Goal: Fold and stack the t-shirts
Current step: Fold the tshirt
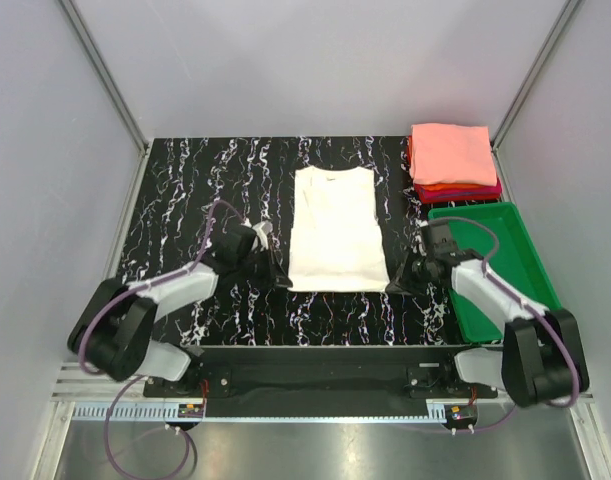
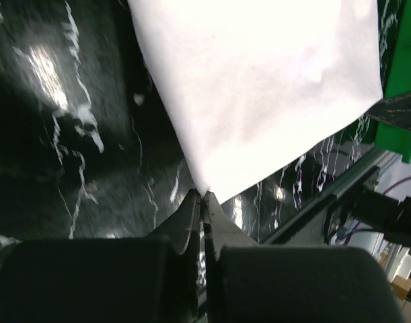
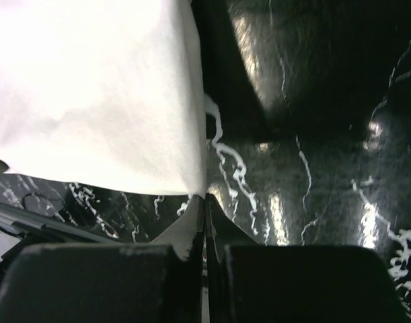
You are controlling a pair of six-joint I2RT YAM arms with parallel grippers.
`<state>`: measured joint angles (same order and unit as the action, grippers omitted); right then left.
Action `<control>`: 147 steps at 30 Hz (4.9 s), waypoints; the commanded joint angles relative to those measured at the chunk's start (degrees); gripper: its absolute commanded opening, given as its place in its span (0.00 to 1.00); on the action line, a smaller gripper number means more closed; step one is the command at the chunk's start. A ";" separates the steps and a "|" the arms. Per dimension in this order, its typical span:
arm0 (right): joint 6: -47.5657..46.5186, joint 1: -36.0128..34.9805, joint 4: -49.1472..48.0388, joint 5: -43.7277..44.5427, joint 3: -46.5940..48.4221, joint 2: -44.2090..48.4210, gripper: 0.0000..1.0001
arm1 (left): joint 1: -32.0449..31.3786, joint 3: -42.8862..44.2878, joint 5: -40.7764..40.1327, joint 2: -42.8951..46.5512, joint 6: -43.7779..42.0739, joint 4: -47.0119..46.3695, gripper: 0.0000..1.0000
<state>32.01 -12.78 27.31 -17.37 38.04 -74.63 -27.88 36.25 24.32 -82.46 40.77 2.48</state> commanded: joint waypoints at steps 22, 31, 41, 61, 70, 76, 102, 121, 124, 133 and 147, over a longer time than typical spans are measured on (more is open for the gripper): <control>1.75 -4.01 11.18 5.14 17.11 8.90 0.00 | 0.98 17.87 -2.43 5.47 -1.66 13.60 0.00; -7.04 0.11 15.76 5.15 44.89 -11.40 0.00 | 8.01 40.72 4.86 -13.15 -2.28 14.83 0.00; -11.97 3.72 12.77 1.64 67.76 -37.67 0.00 | 13.46 64.87 11.02 -36.79 0.18 4.73 0.00; -13.46 6.80 14.00 -5.67 107.97 -71.11 0.55 | 22.78 90.24 11.99 -63.37 4.68 -11.28 0.45; -16.45 4.43 7.24 -10.40 77.91 -52.38 0.55 | 22.43 68.29 15.16 -48.87 -4.82 -3.80 0.43; -19.17 3.55 4.33 -13.92 69.72 -48.86 0.57 | 20.41 51.39 9.97 -37.96 -9.48 -2.66 0.44; -15.57 1.53 -10.35 -8.74 41.68 -40.60 0.00 | 15.67 39.70 5.49 -34.63 -7.99 5.43 0.00; -10.92 1.96 -4.99 -4.10 27.61 -20.12 0.57 | 11.88 31.86 4.70 -25.90 -14.93 -1.78 0.46; -10.30 2.58 -3.58 -3.38 28.31 -18.71 0.58 | 12.06 36.24 1.53 -28.54 -17.39 0.15 0.48; -11.00 2.93 -2.44 -2.76 28.05 -16.34 0.59 | 12.41 44.34 3.63 -38.13 -20.82 2.71 0.48; -11.18 3.37 -1.65 -2.58 28.84 -17.13 0.58 | 8.55 22.41 1.62 -21.36 -14.23 8.68 0.00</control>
<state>20.95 -9.67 25.67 -20.14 65.04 -93.27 -17.17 65.45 29.04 -111.31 25.08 8.62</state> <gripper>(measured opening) 0.584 0.013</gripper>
